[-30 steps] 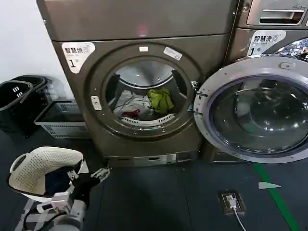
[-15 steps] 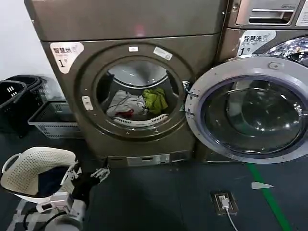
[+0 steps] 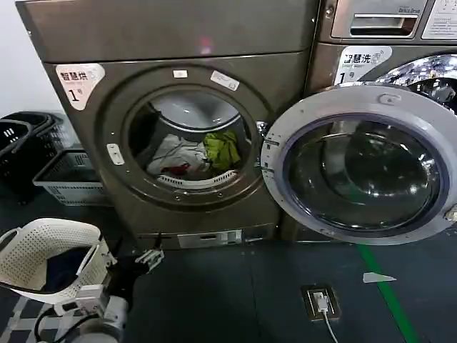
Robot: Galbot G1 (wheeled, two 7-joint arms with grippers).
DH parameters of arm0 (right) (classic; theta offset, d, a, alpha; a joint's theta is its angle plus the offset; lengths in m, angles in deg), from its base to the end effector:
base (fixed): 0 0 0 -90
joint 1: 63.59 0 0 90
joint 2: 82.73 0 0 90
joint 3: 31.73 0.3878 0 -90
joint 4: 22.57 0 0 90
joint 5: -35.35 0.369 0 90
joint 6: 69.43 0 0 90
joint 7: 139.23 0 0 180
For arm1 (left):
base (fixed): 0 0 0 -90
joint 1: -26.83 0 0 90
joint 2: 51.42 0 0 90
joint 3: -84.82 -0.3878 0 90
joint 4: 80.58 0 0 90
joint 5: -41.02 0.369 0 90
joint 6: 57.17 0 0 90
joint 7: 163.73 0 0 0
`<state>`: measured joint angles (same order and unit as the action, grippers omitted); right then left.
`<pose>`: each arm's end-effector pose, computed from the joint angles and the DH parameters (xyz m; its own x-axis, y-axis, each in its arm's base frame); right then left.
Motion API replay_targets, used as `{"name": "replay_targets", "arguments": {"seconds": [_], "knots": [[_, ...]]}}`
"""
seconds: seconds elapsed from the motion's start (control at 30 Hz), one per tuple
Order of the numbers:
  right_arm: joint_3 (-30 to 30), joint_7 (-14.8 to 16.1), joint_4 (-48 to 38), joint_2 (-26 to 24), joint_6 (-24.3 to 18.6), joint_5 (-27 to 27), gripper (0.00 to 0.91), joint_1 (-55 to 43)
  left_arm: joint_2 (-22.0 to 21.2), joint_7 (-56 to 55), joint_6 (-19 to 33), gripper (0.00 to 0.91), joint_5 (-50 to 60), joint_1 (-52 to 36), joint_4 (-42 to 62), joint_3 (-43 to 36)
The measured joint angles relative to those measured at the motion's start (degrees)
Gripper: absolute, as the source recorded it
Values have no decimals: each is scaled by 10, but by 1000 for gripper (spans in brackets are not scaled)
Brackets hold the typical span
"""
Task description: Grasp the clothes from the dryer.
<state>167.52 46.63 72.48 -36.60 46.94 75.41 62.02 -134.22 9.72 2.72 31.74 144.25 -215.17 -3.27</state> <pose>-0.1076 -0.4964 0.0578 -0.3484 0.8405 -0.4150 0.9212 0.3888 0.0139 0.1748 0.0248 -0.2334 -0.9732 -0.0339 0.2276 -0.0353 0.9994 -0.0020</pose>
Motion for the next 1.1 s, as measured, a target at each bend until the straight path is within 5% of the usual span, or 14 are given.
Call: {"name": "replay_targets", "arguments": {"seconds": [1.1], "knots": [[8, 15, 2, 4, -33, 28, 907, 7, 3, 7, -1, 907, 0, 5, -21, -5]]}}
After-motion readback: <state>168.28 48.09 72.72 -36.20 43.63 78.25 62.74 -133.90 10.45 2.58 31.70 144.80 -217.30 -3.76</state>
